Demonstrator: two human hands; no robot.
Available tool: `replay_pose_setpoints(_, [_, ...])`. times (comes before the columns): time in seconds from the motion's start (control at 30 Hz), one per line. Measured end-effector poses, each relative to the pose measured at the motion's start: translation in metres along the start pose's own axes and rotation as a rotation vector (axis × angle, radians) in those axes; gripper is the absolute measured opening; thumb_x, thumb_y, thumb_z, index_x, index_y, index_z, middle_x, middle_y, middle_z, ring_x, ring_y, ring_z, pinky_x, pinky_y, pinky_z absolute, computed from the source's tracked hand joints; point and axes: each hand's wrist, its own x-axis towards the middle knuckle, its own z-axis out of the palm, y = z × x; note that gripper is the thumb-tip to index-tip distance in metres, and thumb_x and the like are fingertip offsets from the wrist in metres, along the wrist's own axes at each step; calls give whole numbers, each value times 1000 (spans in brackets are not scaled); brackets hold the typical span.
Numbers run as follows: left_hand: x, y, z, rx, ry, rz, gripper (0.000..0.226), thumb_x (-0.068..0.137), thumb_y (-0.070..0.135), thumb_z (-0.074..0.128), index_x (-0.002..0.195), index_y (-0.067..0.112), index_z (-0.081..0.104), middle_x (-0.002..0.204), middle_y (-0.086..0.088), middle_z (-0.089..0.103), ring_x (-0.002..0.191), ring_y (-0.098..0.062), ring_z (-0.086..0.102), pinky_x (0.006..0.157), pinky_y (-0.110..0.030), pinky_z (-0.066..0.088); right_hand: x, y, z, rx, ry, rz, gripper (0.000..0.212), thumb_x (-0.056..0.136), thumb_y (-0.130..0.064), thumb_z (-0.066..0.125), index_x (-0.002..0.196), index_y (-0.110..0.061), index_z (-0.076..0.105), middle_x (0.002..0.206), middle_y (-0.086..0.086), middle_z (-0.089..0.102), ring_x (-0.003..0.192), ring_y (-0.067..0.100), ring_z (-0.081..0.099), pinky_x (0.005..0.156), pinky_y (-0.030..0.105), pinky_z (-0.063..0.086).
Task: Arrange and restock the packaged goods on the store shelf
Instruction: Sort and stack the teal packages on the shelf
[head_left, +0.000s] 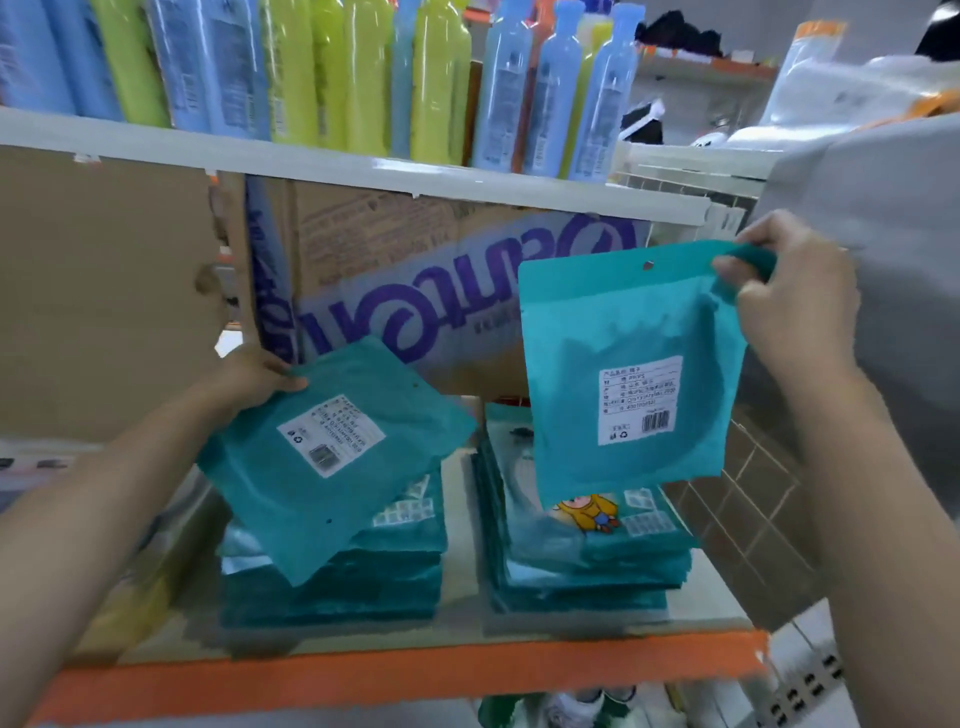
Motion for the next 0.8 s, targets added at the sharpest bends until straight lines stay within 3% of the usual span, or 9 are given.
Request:
replay_pose_setpoints(0.17, [35, -47, 12, 196, 13, -43, 28, 76, 15, 76, 97, -1, 69, 107, -19, 64, 101, -36, 56, 93, -38, 42, 12, 14, 2, 36, -76, -61, 7, 87, -16, 61, 91, -19, 56, 107, 9, 66, 100, 31, 59, 82, 51, 50])
replay_pose_setpoints(0.27, [107, -111, 15, 342, 36, 20, 51, 57, 68, 72, 93, 32, 69, 106, -5, 68, 92, -26, 62, 88, -45, 48, 17, 15, 6, 19, -117, -100, 10, 85, -17, 62, 95, -17, 61, 103, 8, 67, 100, 32, 57, 81, 41, 46])
replay_pose_setpoints(0.3, [92, -97, 18, 381, 20, 75, 55, 58, 72, 68, 97, 34, 67, 107, -2, 68, 93, -25, 62, 87, -45, 49, 18, 14, 7, 26, -130, -108, 8, 85, -17, 63, 93, -18, 61, 101, 7, 66, 99, 32, 57, 81, 40, 45])
replay_pose_setpoints(0.37, [11, -26, 20, 429, -64, 159, 50, 74, 54, 68, 114, 24, 62, 113, -2, 62, 104, -28, 58, 93, -42, 45, 20, 12, 11, 71, -160, -124, 8, 85, -18, 63, 86, -22, 56, 95, 2, 64, 97, 30, 58, 82, 45, 48])
replay_pose_setpoints(0.43, [-42, 38, 30, 374, -112, 248, 59, 79, 50, 64, 129, 22, 51, 125, 3, 52, 120, -24, 49, 102, -36, 36, 23, 7, 15, 125, -183, -128, 13, 86, -18, 63, 82, -25, 52, 90, -3, 59, 96, 26, 58, 80, 49, 50])
replay_pose_setpoints(0.5, [-63, 70, 34, 208, -271, 380, 78, 69, 65, 64, 133, 27, 45, 137, 8, 44, 128, -14, 41, 105, -31, 31, 27, 0, 20, 157, -202, -150, 14, 86, -16, 63, 81, -23, 52, 86, -3, 57, 90, 24, 57, 75, 40, 48])
replay_pose_setpoints(0.57, [-71, 92, 36, -12, -370, 488, 88, 54, 75, 66, 128, 32, 46, 134, 13, 49, 123, -7, 47, 103, -28, 38, 31, -7, 25, 174, -217, -173, 14, 86, -16, 63, 81, -22, 52, 83, -2, 56, 81, 23, 53, 69, 32, 41])
replay_pose_setpoints(0.7, [-76, 123, 42, -425, -395, 598, 39, 75, 26, 74, 111, 27, 58, 105, 13, 70, 98, -5, 65, 79, -18, 53, 32, -19, 38, 191, -241, -212, 13, 86, -16, 63, 82, -23, 53, 82, -1, 56, 79, 20, 51, 68, 30, 38])
replay_pose_setpoints(0.8, [-72, 129, 44, -585, -362, 563, 27, 79, -2, 63, 101, 14, 64, 91, 9, 73, 90, -9, 69, 74, -21, 56, 32, -21, 45, 226, -233, -228, 12, 86, -15, 64, 82, -22, 55, 83, -1, 57, 82, 19, 52, 72, 33, 43])
